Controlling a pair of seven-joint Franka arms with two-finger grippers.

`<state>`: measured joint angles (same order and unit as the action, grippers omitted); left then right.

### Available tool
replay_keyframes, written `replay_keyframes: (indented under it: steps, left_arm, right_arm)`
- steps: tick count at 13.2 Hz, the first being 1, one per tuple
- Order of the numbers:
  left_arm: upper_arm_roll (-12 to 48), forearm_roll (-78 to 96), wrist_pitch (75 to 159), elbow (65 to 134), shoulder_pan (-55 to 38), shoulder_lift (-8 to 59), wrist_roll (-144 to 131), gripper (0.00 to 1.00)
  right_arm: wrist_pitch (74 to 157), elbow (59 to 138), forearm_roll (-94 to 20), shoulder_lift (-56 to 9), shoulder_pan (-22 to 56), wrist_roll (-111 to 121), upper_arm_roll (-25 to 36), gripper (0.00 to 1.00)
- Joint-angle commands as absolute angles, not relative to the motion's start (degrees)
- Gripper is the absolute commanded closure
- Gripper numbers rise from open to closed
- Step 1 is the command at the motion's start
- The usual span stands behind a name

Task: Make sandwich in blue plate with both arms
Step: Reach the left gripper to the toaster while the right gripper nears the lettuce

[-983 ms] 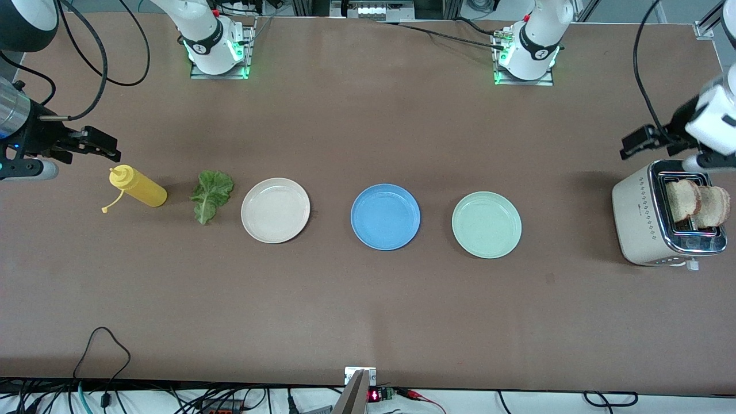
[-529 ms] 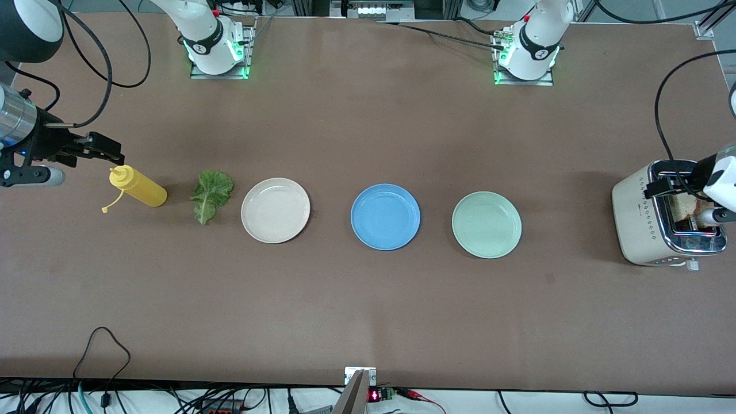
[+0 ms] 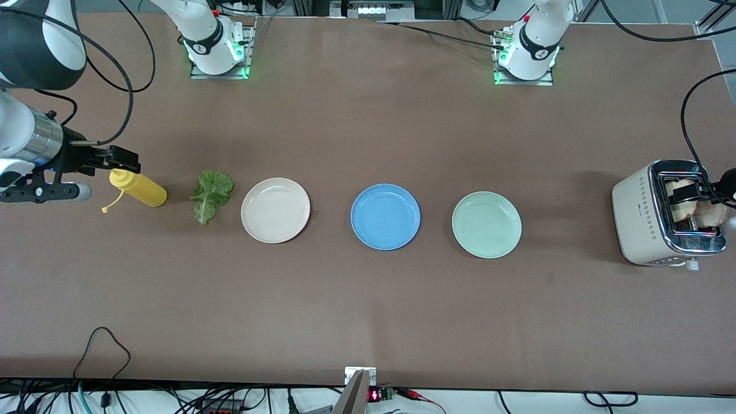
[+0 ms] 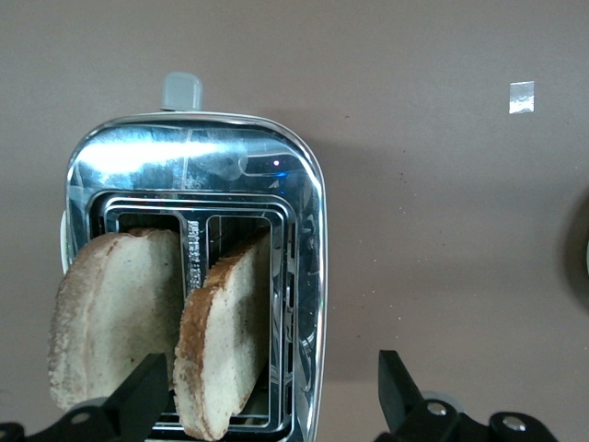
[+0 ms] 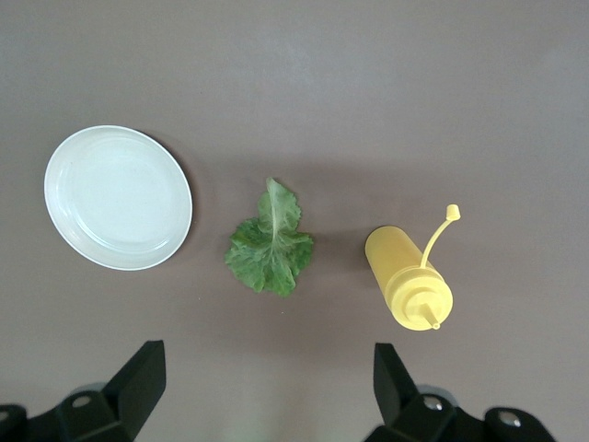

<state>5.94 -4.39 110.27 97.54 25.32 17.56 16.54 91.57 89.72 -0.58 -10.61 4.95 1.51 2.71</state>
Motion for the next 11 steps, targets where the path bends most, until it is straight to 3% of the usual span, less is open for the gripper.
replay_keyframes:
  steps: [1, 7, 11]
  left_arm:
    - [6.7, -4.9, 110.7, 96.1, 27.1, 19.5, 20.7, 0.0]
    - [6.7, -4.8, 110.8, 96.7, 28.1, 20.8, 22.7, 0.01]
    - [6.7, -4.9, 110.7, 96.9, 28.6, 21.3, 22.9, 0.2]
  right_arm:
    - [90.2, 88.4, -0.5, -11.3, 5.2, 1.5, 2.5, 0.0]
    - [89.8, 88.7, -0.5, -11.3, 5.3, 1.4, 2.5, 0.0]
    - [89.6, 88.8, -0.5, -11.5, 5.3, 1.3, 2.5, 0.0]
